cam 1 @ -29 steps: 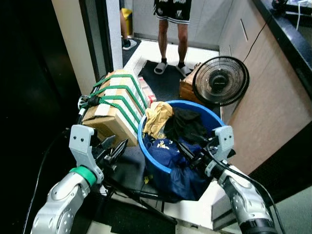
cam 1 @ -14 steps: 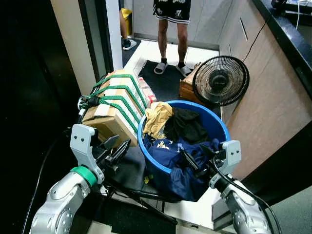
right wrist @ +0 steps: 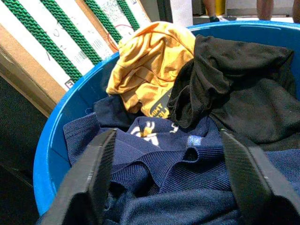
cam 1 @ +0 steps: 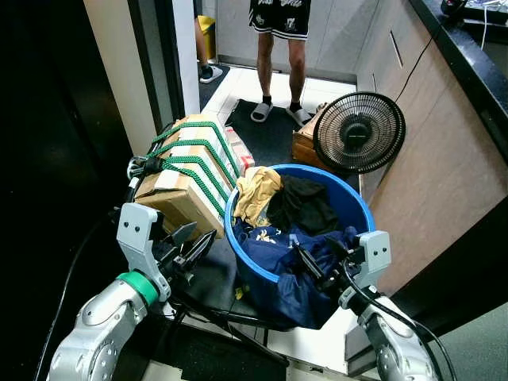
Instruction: Clothes washing
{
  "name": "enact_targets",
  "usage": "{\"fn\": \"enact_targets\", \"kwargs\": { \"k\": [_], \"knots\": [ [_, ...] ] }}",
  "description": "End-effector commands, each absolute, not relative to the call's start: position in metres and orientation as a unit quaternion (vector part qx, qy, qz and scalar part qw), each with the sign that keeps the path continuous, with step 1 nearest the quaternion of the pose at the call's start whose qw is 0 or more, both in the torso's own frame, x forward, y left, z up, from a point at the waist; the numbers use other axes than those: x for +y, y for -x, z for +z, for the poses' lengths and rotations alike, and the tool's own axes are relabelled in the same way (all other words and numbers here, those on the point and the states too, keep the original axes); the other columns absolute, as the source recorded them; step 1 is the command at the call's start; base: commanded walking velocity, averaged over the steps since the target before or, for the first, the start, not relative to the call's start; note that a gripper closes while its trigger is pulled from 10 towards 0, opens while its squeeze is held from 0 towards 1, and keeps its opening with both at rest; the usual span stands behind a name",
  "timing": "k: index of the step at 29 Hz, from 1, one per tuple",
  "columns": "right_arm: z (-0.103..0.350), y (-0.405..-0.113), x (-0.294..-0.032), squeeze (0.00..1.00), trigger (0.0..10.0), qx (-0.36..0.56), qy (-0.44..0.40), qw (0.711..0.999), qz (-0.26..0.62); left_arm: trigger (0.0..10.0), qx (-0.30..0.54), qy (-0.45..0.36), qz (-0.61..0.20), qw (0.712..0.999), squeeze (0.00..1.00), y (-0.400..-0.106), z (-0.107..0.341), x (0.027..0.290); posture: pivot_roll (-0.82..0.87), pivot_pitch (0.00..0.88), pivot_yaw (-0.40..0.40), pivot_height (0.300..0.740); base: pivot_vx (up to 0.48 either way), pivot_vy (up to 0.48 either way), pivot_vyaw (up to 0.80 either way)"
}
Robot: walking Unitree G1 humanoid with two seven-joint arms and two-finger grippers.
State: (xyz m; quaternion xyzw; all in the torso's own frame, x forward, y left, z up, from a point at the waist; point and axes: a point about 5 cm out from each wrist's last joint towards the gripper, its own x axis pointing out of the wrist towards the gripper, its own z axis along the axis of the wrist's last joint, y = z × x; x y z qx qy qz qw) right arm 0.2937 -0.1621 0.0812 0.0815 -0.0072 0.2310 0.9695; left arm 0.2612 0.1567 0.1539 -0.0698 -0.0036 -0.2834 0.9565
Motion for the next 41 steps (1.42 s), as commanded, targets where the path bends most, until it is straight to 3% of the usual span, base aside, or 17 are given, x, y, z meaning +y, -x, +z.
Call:
{"fn": "enact_targets", "kwargs": {
  "k": [1, 27, 30, 32, 35, 38, 41],
  "knots": [
    [0.063, -0.285, -0.161, 0.00, 0.0, 0.034, -0.088, 0.968, 0.232, 10.0, 0.004, 0.068, -0.292, 0.954, 0.00, -0.259, 0.152, 0.155, 0.17, 0.043, 0.026, 0.740, 0.000, 0.000, 0.00],
    [0.063, -0.290, -0.160, 0.00, 0.0, 0.030, -0.087, 0.968, 0.232, 10.0, 0.011, 0.062, -0.299, 0.952, 0.00, -0.257, 0.151, 0.154, 0.17, 0.053, 0.022, 0.740, 0.000, 0.000, 0.00],
    [0.097, -0.305, -0.165, 0.00, 0.0, -0.044, -0.155, 0.967, 0.198, 10.0, 0.010, 0.062, -0.301, 0.952, 0.00, -0.257, 0.152, 0.154, 0.18, 0.053, 0.023, 0.740, 0.000, 0.000, 0.00],
    [0.144, -0.321, -0.173, 0.00, 0.0, -0.134, -0.210, 0.953, 0.172, 10.0, 0.009, 0.063, -0.302, 0.951, 0.00, -0.257, 0.152, 0.154, 0.18, 0.053, 0.023, 0.740, 0.000, 0.000, 0.00],
    [0.160, -0.325, -0.176, 0.00, 0.0, -0.161, -0.222, 0.947, 0.167, 10.0, 0.009, 0.063, -0.303, 0.951, 0.00, -0.257, 0.153, 0.154, 0.18, 0.053, 0.023, 0.740, 0.000, 0.000, 0.00],
    [0.205, -0.334, -0.183, 0.00, 0.0, -0.233, -0.245, 0.926, 0.170, 10.0, 0.008, 0.063, -0.306, 0.950, 0.00, -0.258, 0.153, 0.154, 0.18, 0.048, 0.031, 0.740, 0.000, 0.000, 0.00],
    [0.211, -0.335, -0.184, 0.00, 0.0, -0.239, -0.244, 0.923, 0.175, 10.0, 0.007, 0.063, -0.306, 0.950, 0.00, -0.258, 0.153, 0.154, 0.18, 0.048, 0.031, 0.740, 0.000, 0.000, 0.00]
  ]
}}
